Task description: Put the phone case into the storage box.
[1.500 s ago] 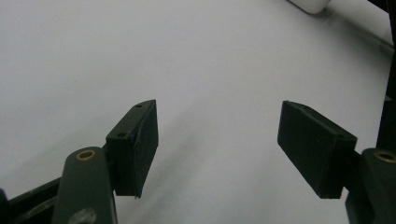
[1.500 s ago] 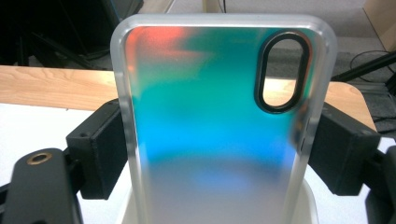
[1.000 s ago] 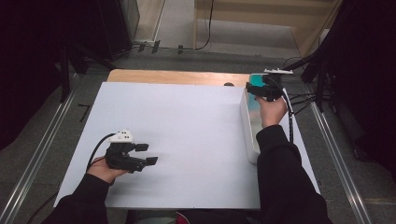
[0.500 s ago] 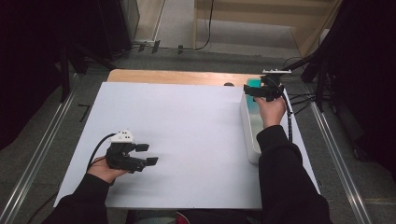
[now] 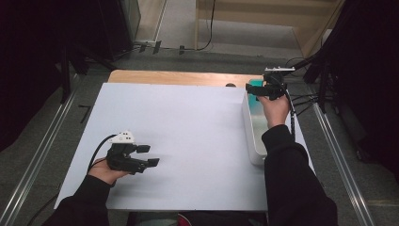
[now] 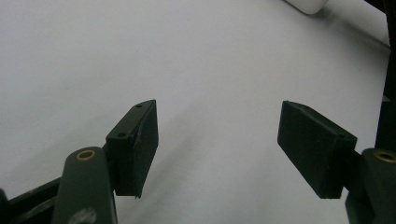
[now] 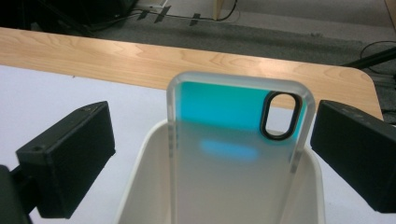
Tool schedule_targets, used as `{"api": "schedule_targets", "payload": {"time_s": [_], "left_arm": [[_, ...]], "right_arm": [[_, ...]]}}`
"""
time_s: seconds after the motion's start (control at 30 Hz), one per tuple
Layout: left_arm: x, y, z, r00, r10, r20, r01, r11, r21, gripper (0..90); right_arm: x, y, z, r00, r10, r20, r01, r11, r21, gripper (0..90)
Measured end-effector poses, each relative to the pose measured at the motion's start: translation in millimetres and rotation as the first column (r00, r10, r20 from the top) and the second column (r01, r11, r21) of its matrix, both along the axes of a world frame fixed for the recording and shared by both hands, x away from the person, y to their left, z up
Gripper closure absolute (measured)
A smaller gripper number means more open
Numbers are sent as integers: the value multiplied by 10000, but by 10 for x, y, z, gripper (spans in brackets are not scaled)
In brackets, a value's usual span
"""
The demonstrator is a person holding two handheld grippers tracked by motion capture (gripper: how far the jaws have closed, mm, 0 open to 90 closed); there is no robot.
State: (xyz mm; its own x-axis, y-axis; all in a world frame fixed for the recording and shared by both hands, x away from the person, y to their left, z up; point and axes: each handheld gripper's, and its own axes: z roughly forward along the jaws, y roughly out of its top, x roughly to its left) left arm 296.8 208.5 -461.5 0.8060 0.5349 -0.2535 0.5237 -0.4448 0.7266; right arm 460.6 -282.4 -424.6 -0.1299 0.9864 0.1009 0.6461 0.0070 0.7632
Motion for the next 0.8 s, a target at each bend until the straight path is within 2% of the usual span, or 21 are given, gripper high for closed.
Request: {"api": "schedule_targets", "payload": {"time_s": [0.13, 0.37, 0.8], "left_arm": [[0, 0, 0, 10000, -5, -8, 5, 10000, -5, 289], [-1, -4, -5, 10000, 19, -74, -19, 10000, -25, 289], [-5, -2, -4, 10000, 21, -50, -22, 10000, -50, 289]], "right_arm": [[-19, -8, 70, 9998, 187, 80, -187, 9998, 38, 0], [-81, -34, 165, 9986, 538, 2, -537, 9978, 388, 0], [-179, -39, 271, 9948, 1019, -61, -1016, 9943, 320, 0]]}}
